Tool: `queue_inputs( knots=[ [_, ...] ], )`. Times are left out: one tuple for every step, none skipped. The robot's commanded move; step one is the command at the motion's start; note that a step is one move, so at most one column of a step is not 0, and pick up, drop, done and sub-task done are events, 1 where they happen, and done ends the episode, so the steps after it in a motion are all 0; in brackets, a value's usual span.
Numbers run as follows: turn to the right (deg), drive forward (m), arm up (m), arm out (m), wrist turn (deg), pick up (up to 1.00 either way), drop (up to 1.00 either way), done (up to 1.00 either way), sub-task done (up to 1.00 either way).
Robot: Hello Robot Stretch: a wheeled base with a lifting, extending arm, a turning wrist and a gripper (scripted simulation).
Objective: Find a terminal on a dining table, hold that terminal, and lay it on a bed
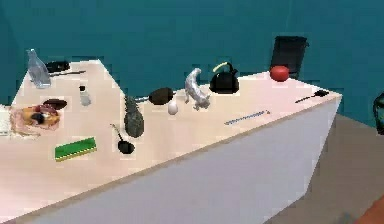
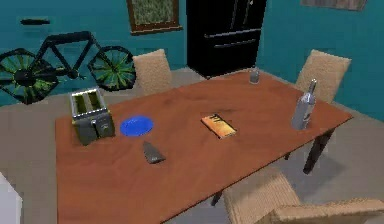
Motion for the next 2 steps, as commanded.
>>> queue_inputs(
  knots=[
    [15.0,0.00,0.00,0.00,0.0,0.00,0.00,0.00,0.00],
    [0.0,0.15,0.00,0.00,0.0,0.00,0.00,0.00,0.00]
  ],
)
